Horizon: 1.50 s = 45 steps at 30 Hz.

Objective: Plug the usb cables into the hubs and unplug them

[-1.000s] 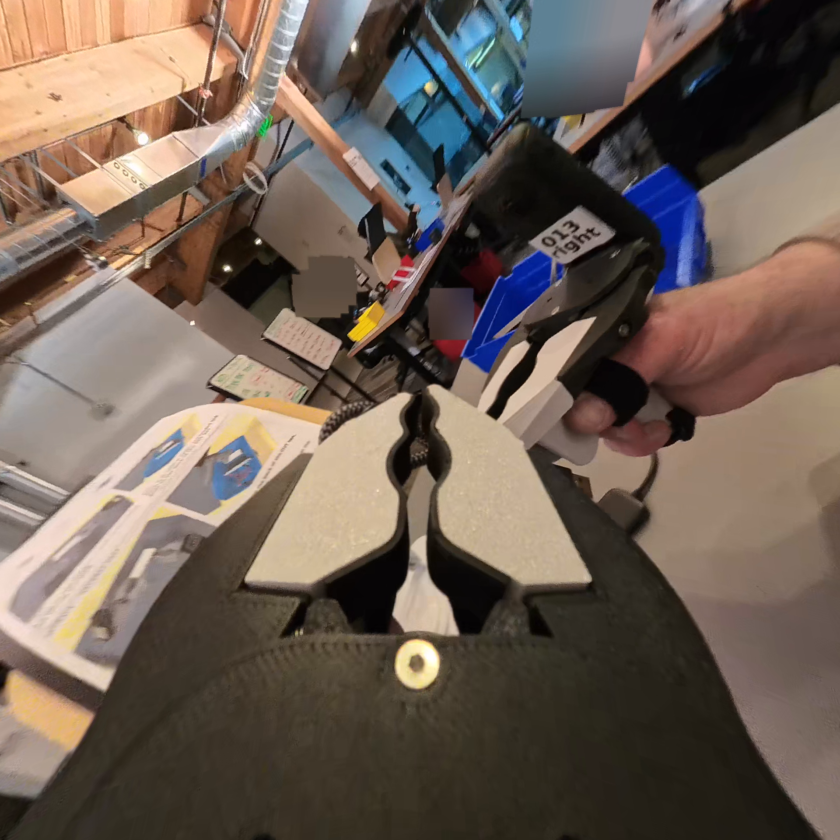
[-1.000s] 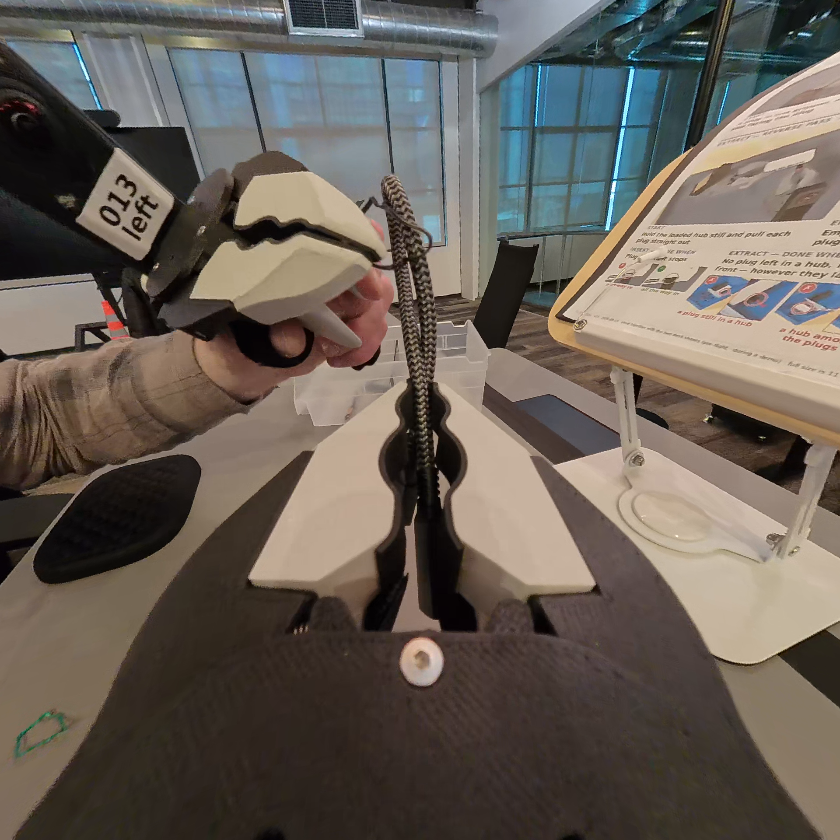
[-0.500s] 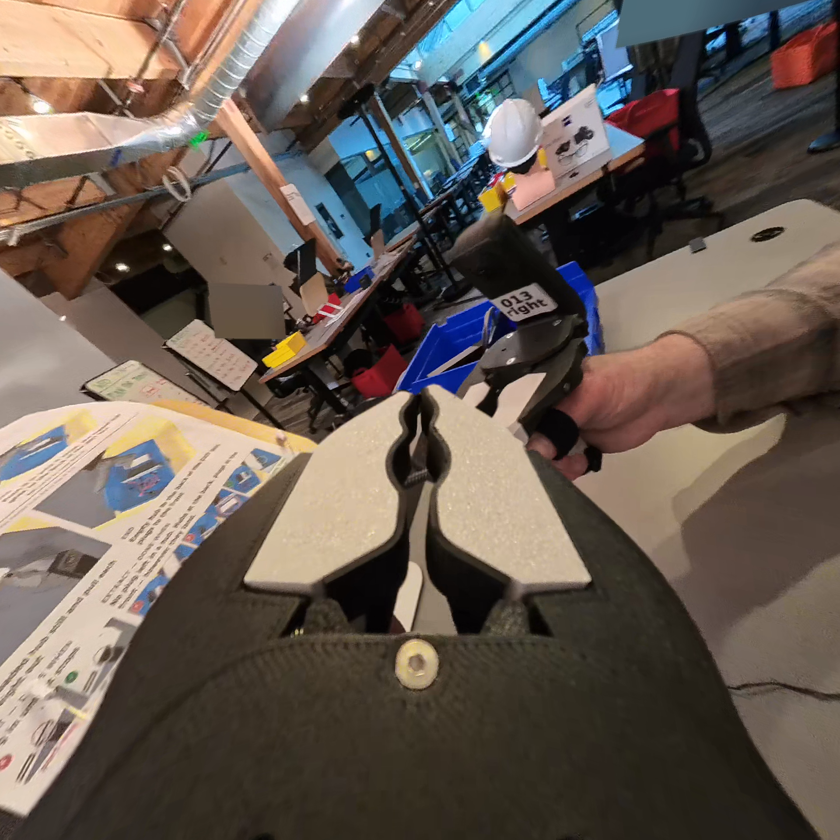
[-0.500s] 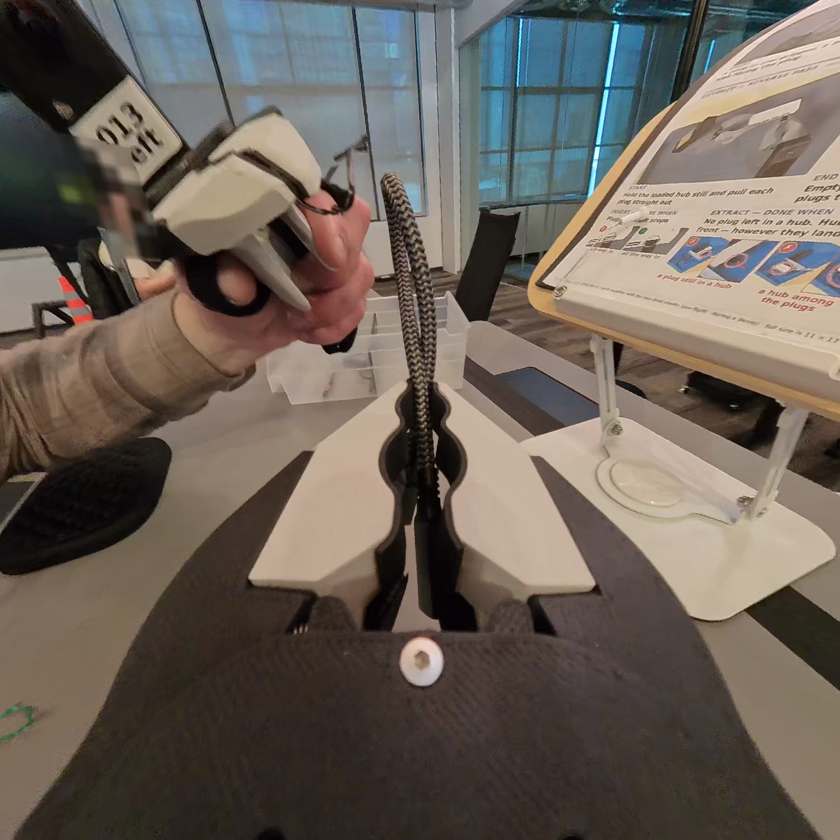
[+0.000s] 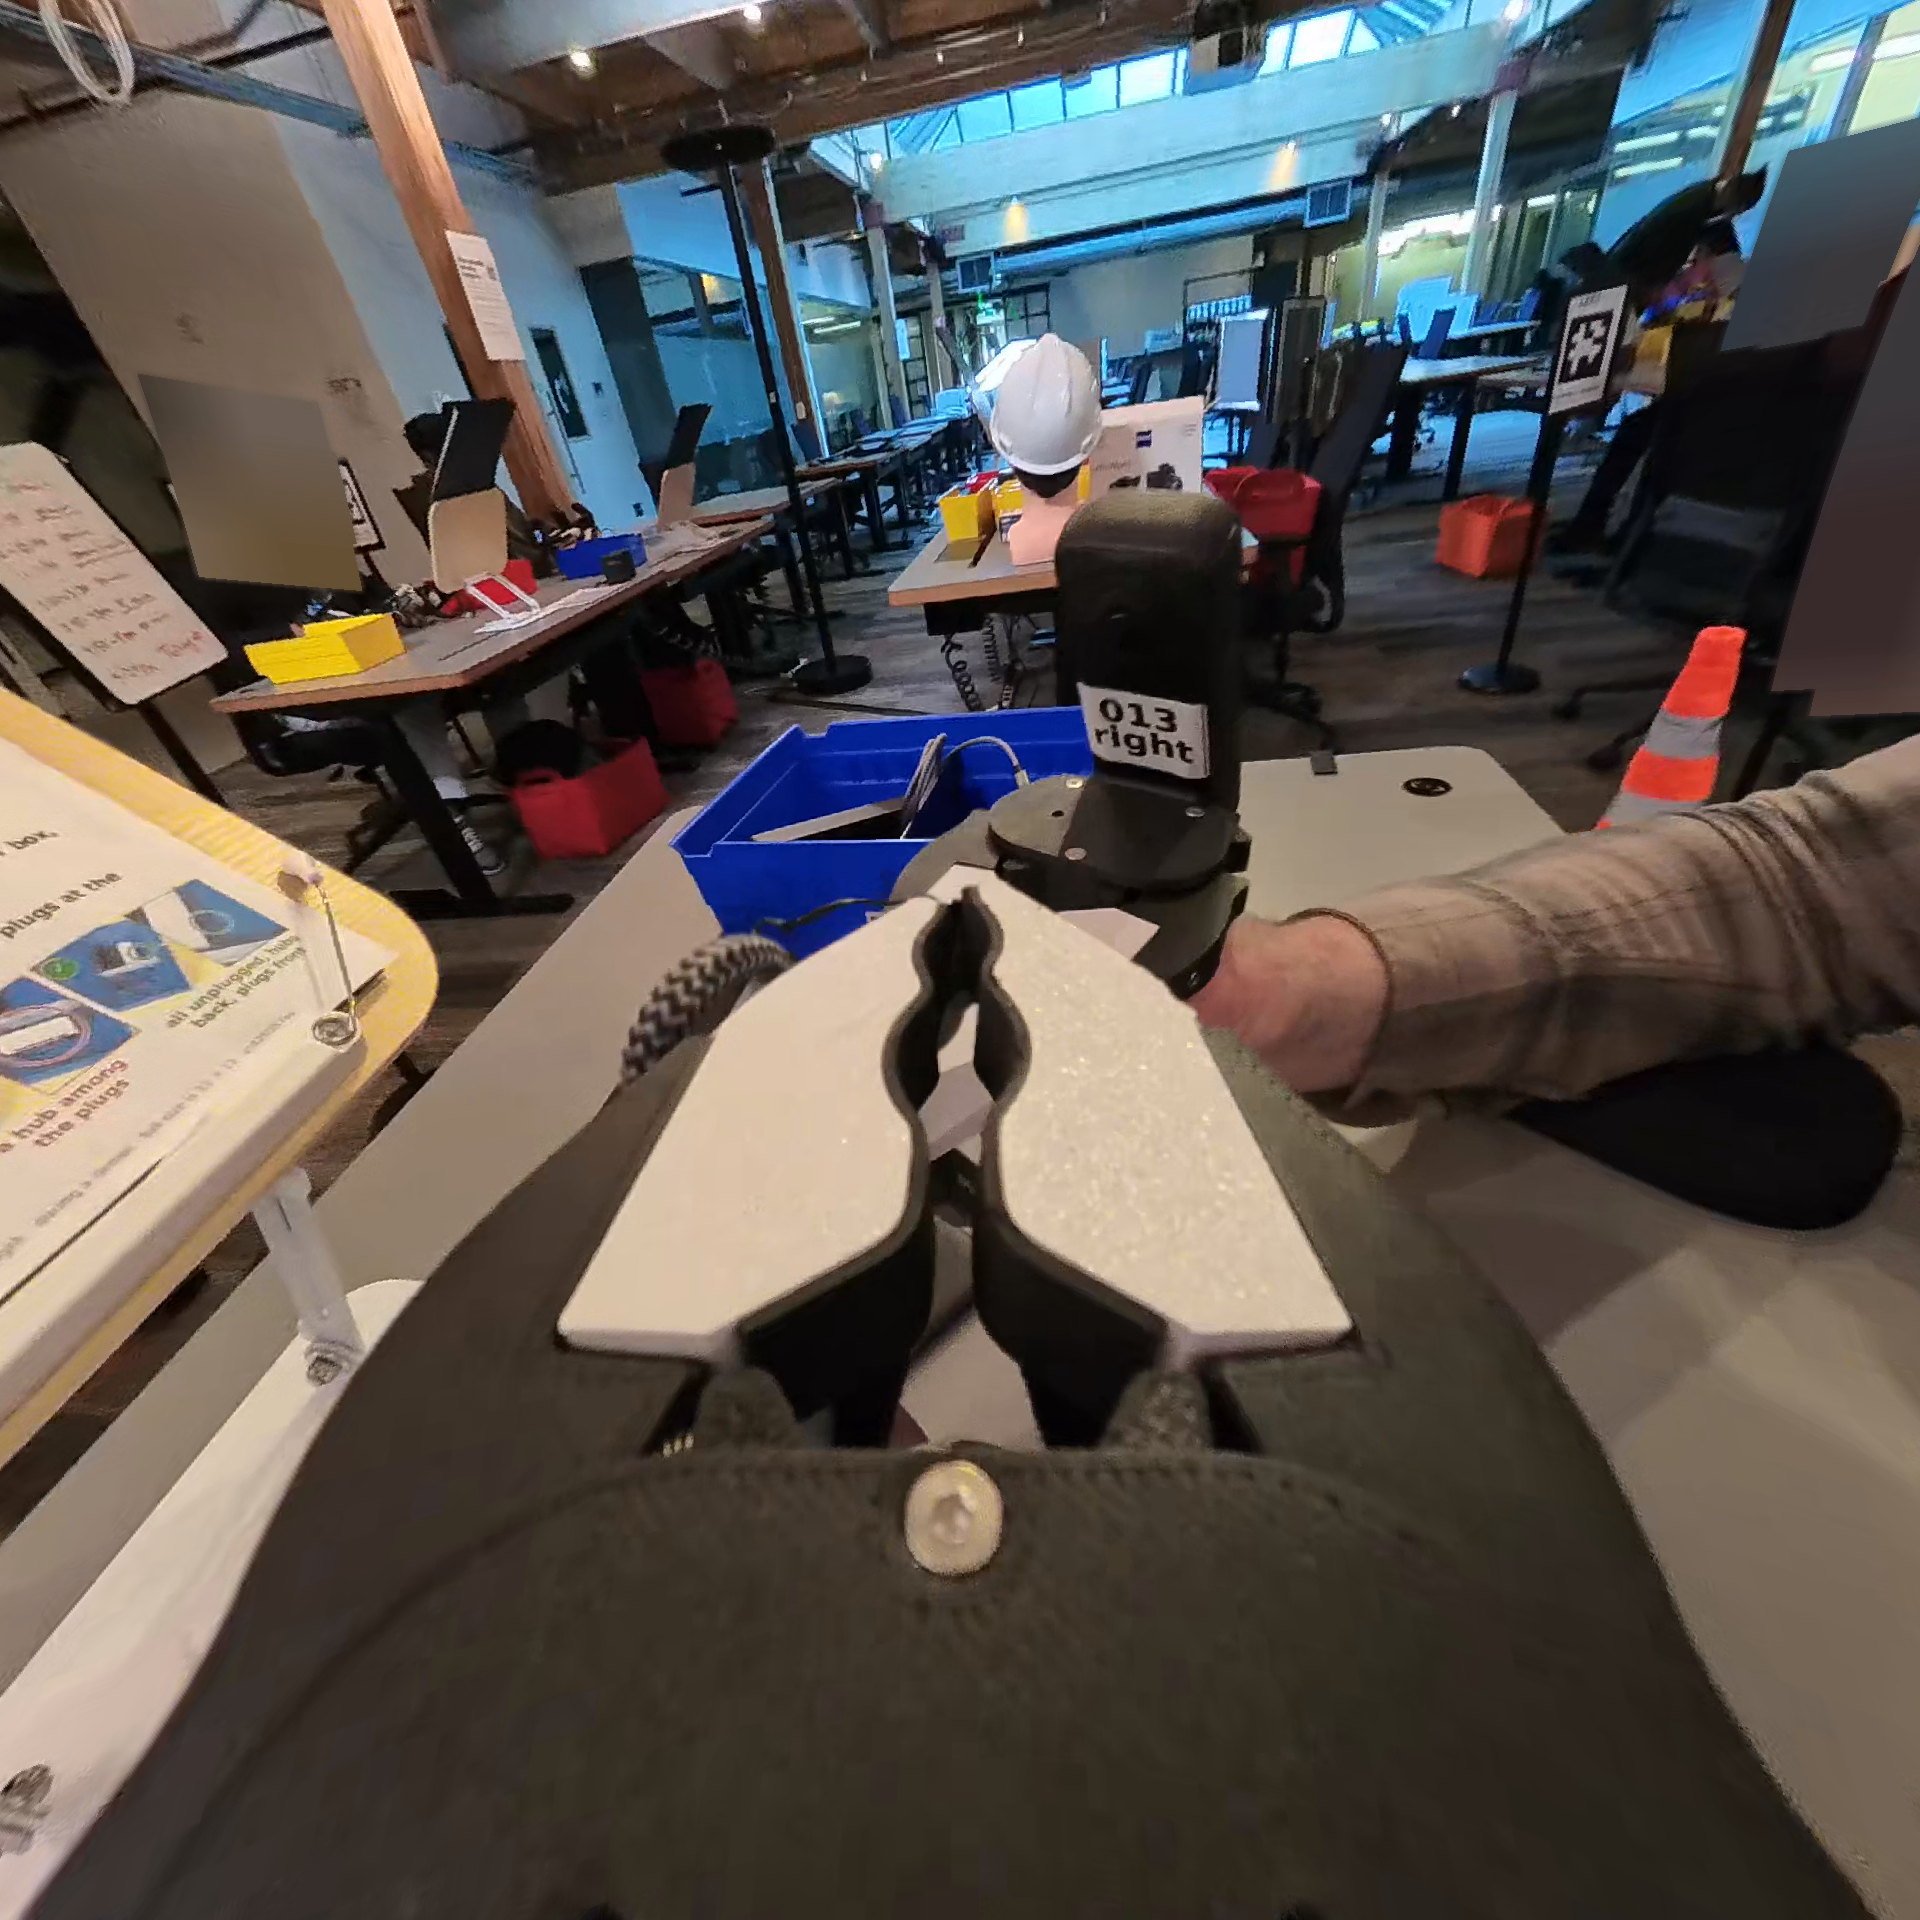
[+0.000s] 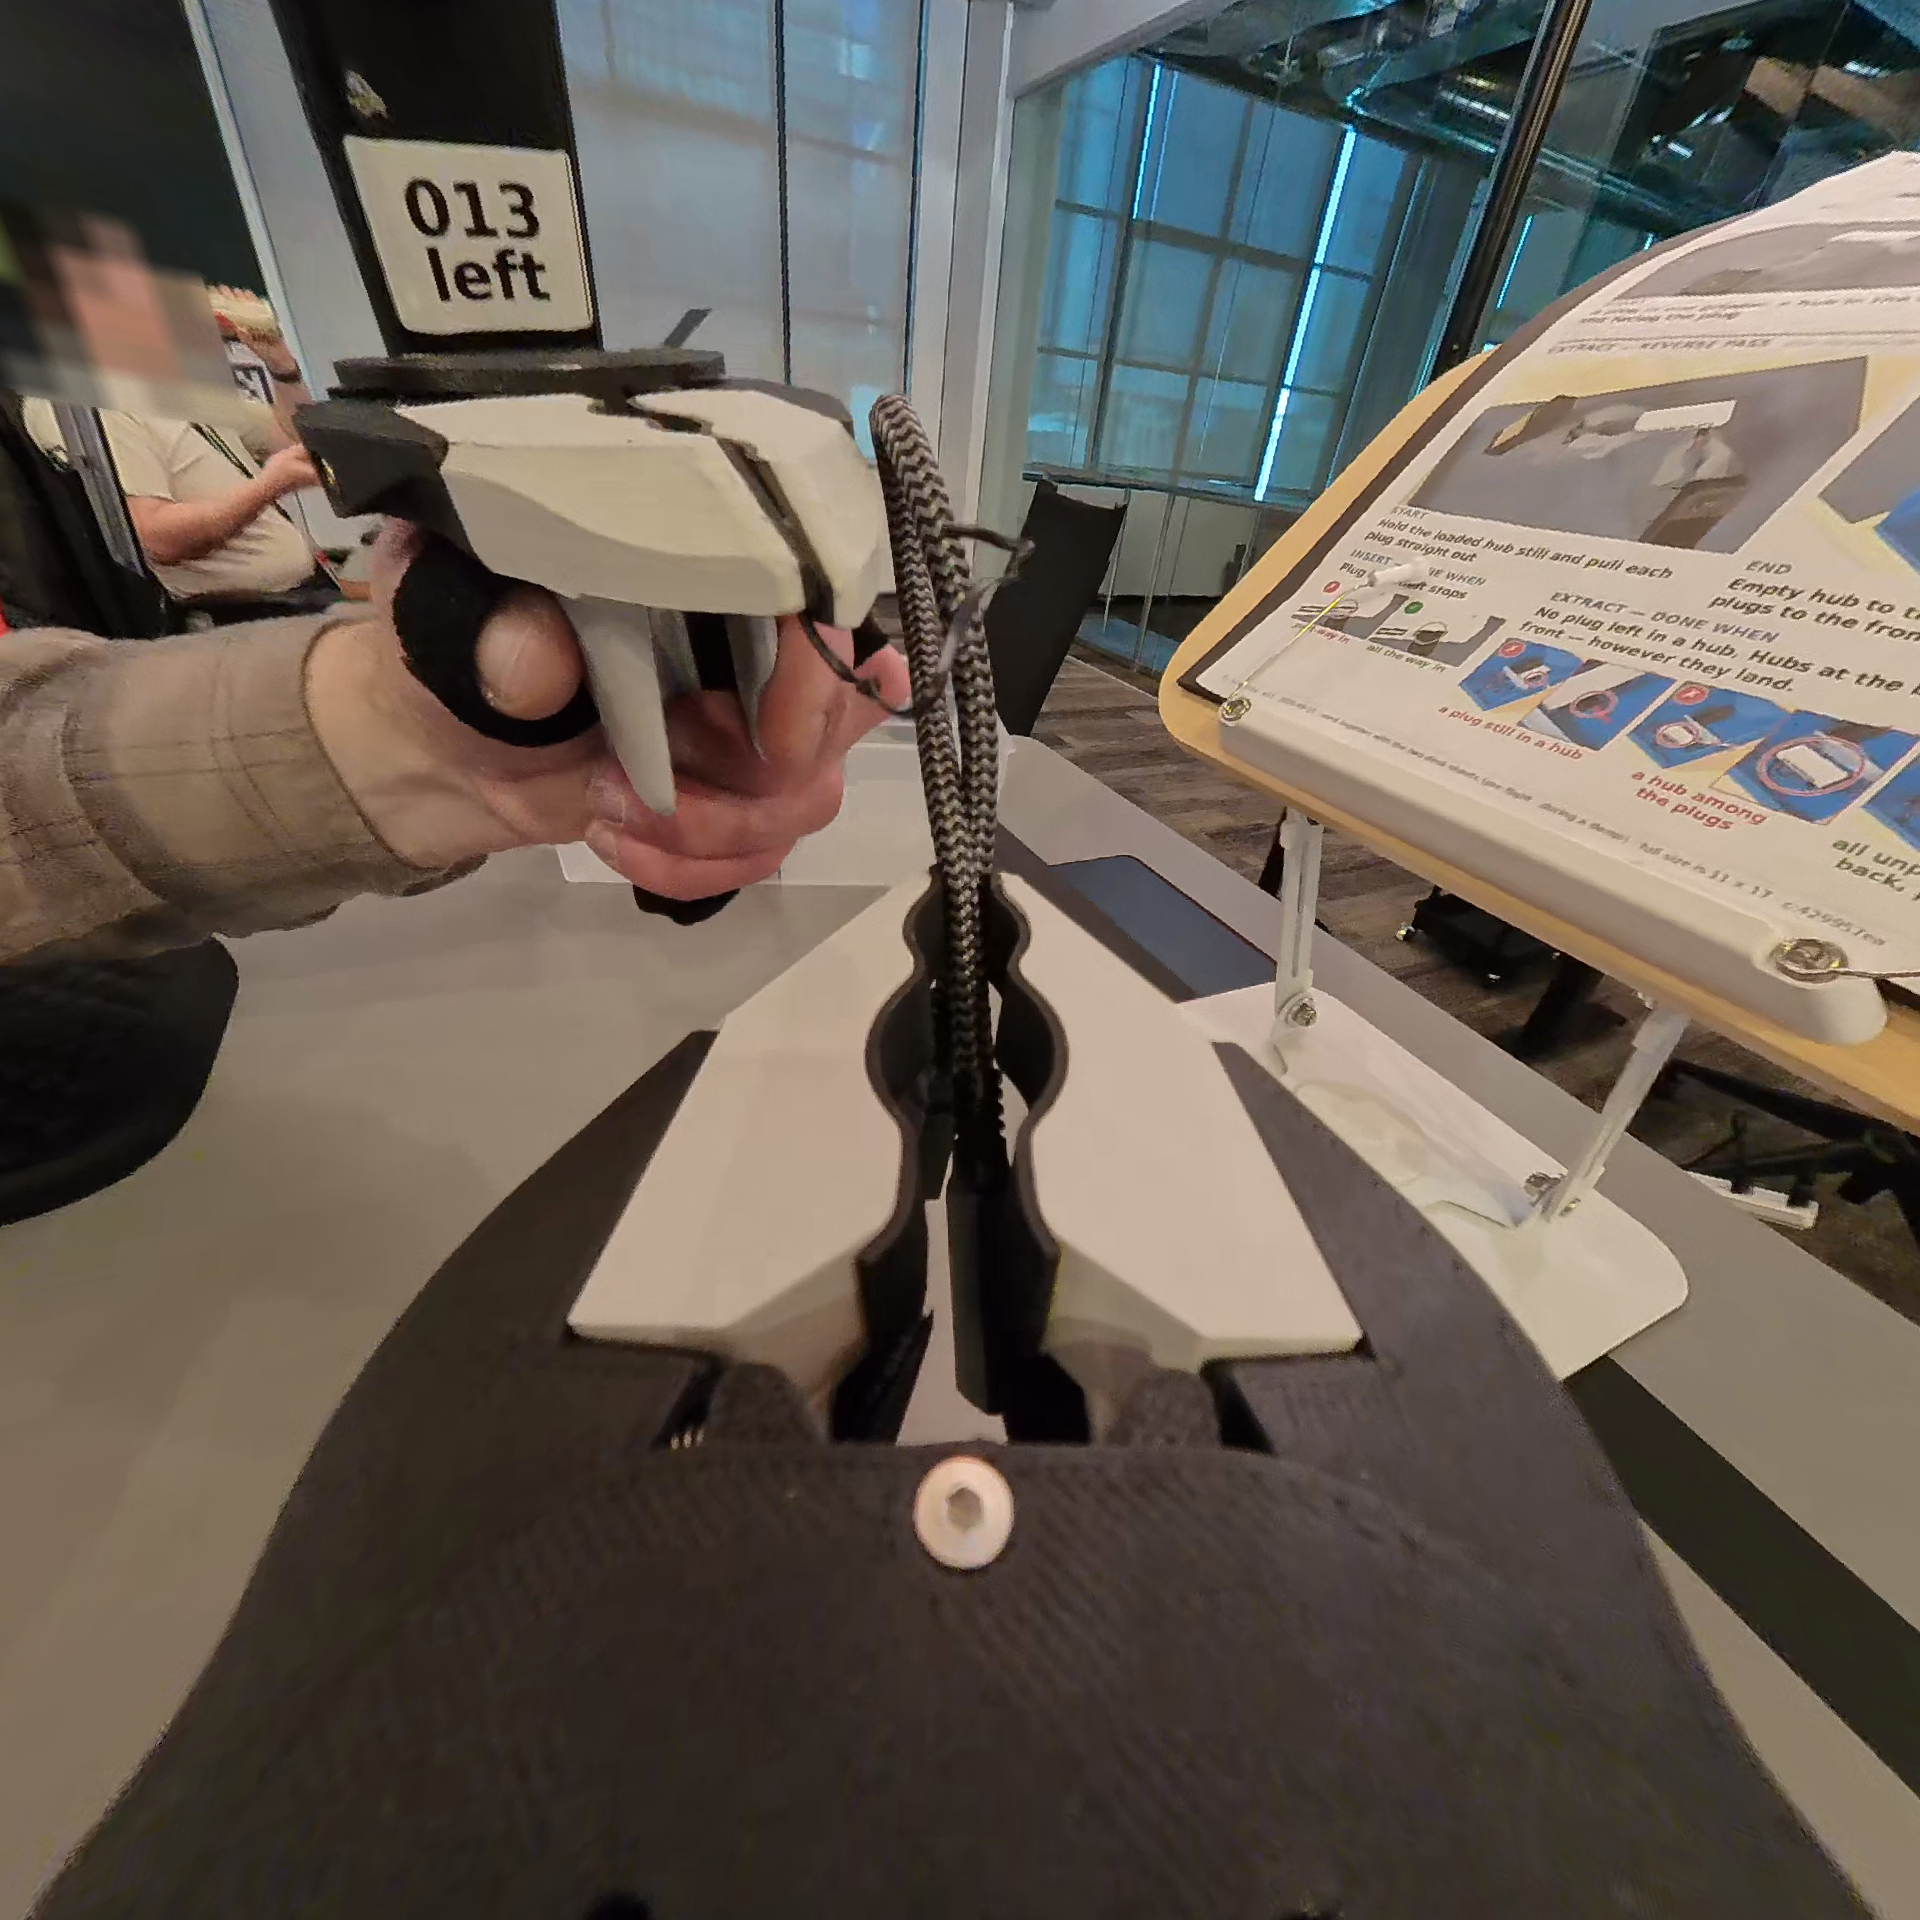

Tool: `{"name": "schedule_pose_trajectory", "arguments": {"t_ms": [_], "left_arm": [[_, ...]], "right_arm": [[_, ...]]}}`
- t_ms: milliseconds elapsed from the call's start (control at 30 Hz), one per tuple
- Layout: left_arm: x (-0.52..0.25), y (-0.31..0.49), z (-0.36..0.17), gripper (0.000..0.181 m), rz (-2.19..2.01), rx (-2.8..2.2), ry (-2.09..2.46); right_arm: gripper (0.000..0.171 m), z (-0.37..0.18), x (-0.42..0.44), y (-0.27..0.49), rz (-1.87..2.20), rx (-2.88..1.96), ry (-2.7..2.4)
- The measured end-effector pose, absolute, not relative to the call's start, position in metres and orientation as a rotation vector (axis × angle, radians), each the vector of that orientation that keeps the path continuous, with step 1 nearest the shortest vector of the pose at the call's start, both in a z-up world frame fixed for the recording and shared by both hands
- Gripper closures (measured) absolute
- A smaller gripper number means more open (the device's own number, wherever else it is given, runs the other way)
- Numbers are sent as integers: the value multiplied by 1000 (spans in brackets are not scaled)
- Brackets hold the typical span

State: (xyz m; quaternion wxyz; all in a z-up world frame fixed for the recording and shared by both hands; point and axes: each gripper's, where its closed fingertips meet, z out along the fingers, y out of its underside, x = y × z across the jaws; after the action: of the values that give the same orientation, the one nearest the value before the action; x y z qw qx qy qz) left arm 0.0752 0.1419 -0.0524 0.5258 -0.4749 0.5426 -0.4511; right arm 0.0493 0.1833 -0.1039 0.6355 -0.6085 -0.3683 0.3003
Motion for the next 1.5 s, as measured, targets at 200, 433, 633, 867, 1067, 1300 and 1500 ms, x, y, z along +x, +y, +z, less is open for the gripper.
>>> {"name": "schedule_pose_trajectory", "arguments": {"t_ms": [200,433,633,867,1067,1300,1500], "left_arm": [[80,140,-57,181,-1125,-1163,1292],[73,149,-67,181,-1157,-1191,1217],[68,155,-59,181,-1182,-1196,1135],[61,166,-68,180,-1219,-1221,997],[62,173,-77,181,-1239,-1252,875],[60,180,-88,181,-1243,-1262,763],[62,187,-100,181,-1189,-1302,717]], "right_arm": [[169,-102,49,182,658,-1387,-852],[169,-99,51,181,655,-1393,-866],[169,-98,52,181,667,-1395,-849],[169,-101,55,182,831,-1456,-814],[168,-113,57,185,846,-1552,-834],[169,-129,61,185,878,-1680,-872],[169,-146,58,187,902,-1761,-882]]}}
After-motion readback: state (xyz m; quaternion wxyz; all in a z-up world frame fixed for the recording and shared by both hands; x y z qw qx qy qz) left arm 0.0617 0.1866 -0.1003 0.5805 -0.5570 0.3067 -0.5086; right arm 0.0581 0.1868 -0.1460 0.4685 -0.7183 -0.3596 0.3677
